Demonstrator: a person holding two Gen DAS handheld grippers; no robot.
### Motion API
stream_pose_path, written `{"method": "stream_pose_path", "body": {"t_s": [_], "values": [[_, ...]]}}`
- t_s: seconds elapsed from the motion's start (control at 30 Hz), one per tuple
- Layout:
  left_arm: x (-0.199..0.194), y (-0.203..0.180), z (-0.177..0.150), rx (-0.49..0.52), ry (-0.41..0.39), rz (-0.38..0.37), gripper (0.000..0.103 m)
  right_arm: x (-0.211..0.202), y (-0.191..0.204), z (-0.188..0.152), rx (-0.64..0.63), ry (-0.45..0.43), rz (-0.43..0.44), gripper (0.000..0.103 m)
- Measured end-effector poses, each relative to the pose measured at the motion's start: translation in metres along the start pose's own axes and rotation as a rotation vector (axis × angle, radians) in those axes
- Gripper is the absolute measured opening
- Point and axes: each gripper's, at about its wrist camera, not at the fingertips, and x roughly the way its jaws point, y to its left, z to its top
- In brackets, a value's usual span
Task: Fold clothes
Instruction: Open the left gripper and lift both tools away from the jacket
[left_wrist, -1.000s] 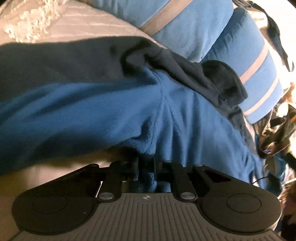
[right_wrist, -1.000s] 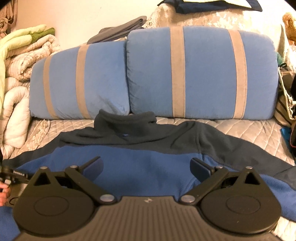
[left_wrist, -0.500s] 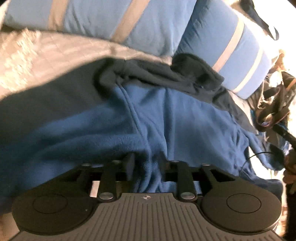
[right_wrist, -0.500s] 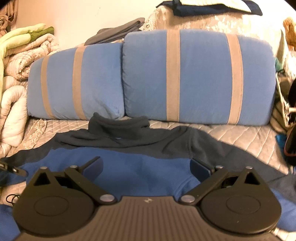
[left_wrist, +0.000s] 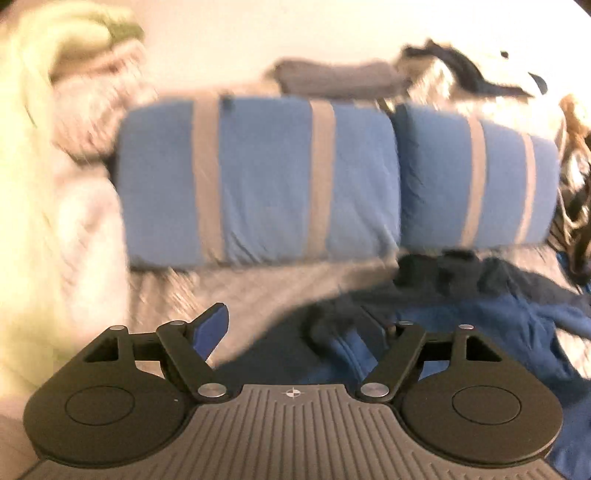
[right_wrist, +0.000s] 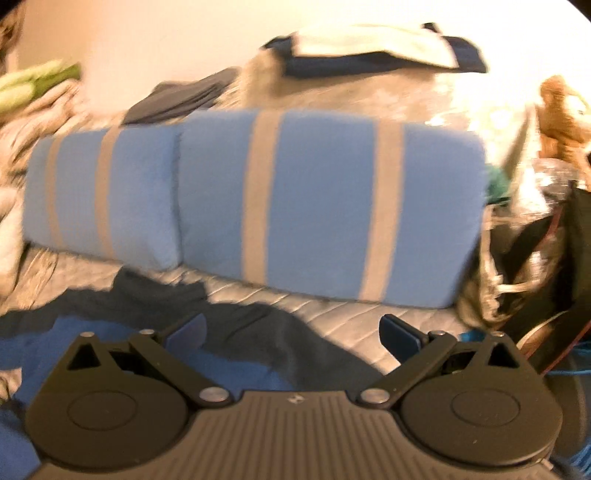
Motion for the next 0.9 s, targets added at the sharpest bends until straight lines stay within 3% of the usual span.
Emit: {"method": "stream_pose_path", "body": {"t_s": [0.23, 0.37, 0.6, 0.77, 0.9], "values": [[-0.027, 0.001, 0.048, -0.028, -0.122, 0.003, 0.078, -0.035, -0.074, 0.045, 0.075, -0.095, -0.115, 0.103], [-0.022, -0.009, 0.056, -0.052, -0.161, -0.032, 0.078, -0.052, -0.104, 0.062, 0.134, -0.147, -0.144, 0.103], [-0.010, -0.027, 0.068, -0.099, -0.223, -0.090, 0.078, -0.055, -0.117, 0.071, 0.123, -0.201, -0.160, 0.103], [0.021, -0.047, 0.065, -0.107, -0.200, -0.111, 0.078, -0.033, -0.102, 0.067, 0.078, -0.186, -0.143, 0.103], [0.042, -0.066, 0.058, -0.016, -0.171, -0.114, 0.078, -0.012, -0.079, 0.056, 0.015, -0.169, -0.085, 0.103]]}}
